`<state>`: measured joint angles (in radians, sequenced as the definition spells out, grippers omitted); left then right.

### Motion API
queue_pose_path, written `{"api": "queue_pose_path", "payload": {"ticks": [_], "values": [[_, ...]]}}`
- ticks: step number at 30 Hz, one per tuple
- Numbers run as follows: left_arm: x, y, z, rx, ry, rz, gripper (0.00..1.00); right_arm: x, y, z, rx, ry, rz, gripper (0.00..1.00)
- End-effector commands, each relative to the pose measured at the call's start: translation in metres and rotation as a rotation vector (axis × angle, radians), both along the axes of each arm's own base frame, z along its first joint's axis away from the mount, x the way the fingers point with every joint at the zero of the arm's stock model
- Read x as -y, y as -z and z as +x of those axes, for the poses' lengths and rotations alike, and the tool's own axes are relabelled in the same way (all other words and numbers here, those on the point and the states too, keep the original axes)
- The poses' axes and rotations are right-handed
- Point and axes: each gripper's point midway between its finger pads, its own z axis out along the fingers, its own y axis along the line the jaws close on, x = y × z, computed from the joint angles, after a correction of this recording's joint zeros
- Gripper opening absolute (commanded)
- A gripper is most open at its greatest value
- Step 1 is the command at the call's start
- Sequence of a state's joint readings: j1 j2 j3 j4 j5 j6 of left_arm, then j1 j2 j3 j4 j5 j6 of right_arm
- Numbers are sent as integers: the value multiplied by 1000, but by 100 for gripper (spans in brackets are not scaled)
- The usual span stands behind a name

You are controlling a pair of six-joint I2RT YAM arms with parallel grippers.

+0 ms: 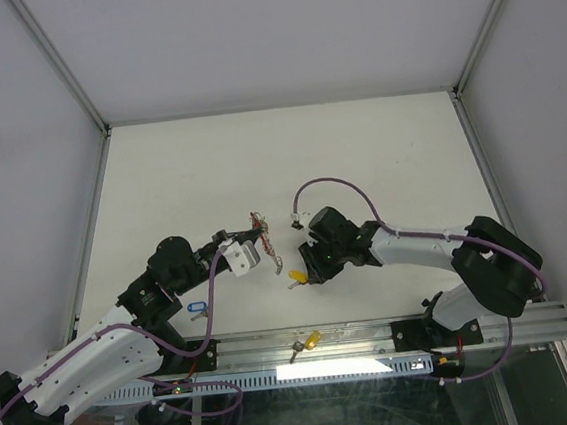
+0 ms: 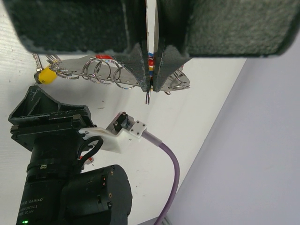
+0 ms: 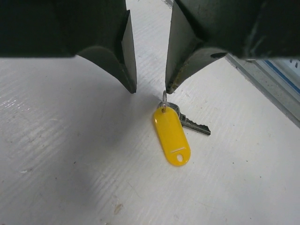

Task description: Put the keys on the keyring

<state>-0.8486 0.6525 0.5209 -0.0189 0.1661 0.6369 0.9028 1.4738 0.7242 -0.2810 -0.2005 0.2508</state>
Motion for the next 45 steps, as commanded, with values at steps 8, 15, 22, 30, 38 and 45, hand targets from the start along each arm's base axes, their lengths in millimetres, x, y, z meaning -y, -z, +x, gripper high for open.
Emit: {"api": "queue_pose_path", "payload": {"ticks": [8,15,22,30,38,45], "values": [[2,-43,-1,75,19,-89,0,-25,-13,3,-11,105,161,34],[2,-43,-1,74,20,-89,0,-21,-7,0,-17,92,133,28],[3,-42,-1,71,24,-88,0,-23,-7,-4,-18,53,131,12],[4,-41,0,63,20,-86,0,-23,-40,1,124,-92,174,0],[13,-39,-8,63,94,-77,0,-12,-96,2,331,-267,218,0],[22,-48,-22,123,193,-101,0,-7,-169,6,554,-327,317,0]]}}
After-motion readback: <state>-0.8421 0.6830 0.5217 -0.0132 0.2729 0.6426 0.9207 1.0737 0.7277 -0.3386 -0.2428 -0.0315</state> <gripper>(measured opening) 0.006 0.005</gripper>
